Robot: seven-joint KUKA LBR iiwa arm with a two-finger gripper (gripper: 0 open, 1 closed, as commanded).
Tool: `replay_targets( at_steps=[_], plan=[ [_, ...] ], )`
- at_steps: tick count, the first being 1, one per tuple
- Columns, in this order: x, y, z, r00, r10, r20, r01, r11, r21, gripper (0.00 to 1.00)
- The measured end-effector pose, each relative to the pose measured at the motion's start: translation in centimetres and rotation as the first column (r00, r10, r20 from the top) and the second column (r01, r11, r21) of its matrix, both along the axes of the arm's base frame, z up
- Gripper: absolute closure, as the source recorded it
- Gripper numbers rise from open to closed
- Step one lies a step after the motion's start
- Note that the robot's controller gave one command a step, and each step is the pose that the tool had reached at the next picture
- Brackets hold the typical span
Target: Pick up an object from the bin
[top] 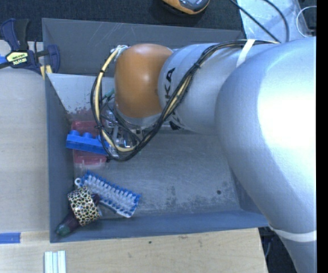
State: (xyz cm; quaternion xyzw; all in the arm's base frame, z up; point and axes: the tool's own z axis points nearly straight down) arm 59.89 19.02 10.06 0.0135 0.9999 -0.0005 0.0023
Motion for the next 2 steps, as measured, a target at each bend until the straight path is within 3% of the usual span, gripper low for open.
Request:
replay_targets(
  at_steps=[1, 2],
  plan=[
    [0.27, 0.71, -0.91, 0.999, -0.042, 0.007, 0.043, 0.999, -0.014, 0.0],
    [0.49, 1.65, -1.01, 1.0, -0.029, 0.005, 0.029, 1.0, -0.006, 0.0]
  ],
)
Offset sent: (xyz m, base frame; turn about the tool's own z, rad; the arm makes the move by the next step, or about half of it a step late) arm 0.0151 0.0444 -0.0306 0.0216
